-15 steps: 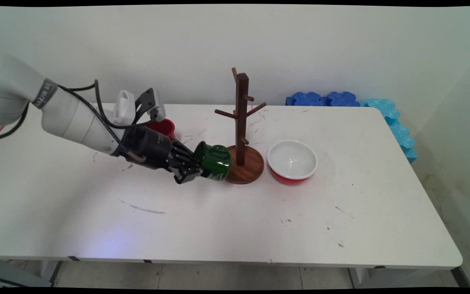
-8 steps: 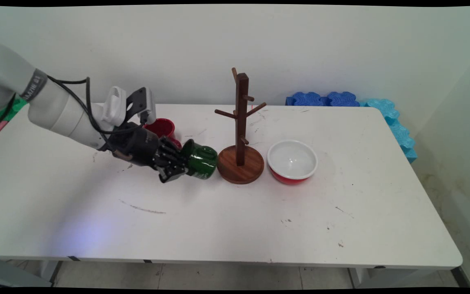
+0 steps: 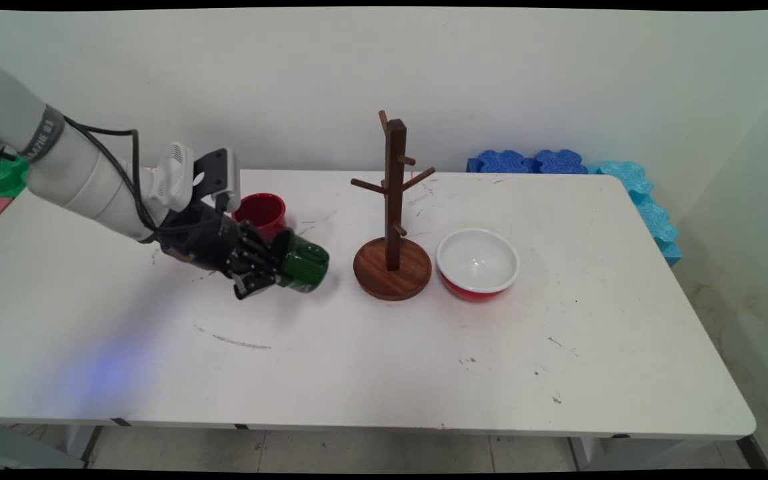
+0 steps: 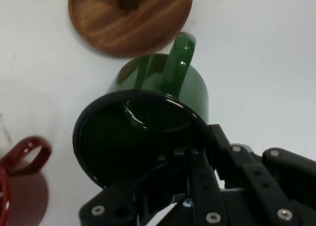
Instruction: Place the picked object on the table
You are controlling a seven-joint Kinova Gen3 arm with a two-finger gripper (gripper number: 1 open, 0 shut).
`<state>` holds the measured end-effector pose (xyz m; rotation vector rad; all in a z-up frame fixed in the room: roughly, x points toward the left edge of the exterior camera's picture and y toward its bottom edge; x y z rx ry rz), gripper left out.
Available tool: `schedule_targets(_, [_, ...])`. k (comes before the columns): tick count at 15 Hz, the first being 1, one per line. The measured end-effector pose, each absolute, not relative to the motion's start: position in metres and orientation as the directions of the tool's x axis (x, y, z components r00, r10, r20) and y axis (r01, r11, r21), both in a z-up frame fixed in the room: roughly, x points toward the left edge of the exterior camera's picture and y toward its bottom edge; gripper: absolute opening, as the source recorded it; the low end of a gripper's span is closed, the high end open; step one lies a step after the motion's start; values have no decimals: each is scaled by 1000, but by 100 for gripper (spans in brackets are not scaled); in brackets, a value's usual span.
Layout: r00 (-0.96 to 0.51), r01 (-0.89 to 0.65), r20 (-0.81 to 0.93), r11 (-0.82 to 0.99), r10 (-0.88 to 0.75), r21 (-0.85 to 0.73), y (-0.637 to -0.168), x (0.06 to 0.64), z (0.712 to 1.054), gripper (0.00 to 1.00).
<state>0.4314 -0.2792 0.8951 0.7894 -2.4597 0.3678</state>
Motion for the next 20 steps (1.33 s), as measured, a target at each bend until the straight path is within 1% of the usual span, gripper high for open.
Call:
schedule_targets(11, [-800, -540, 411, 822, -437, -178, -269, 452, 885, 0])
schedule_targets(20, [-846, -502, 324, 838, -424, -213, -265, 460, 872, 0])
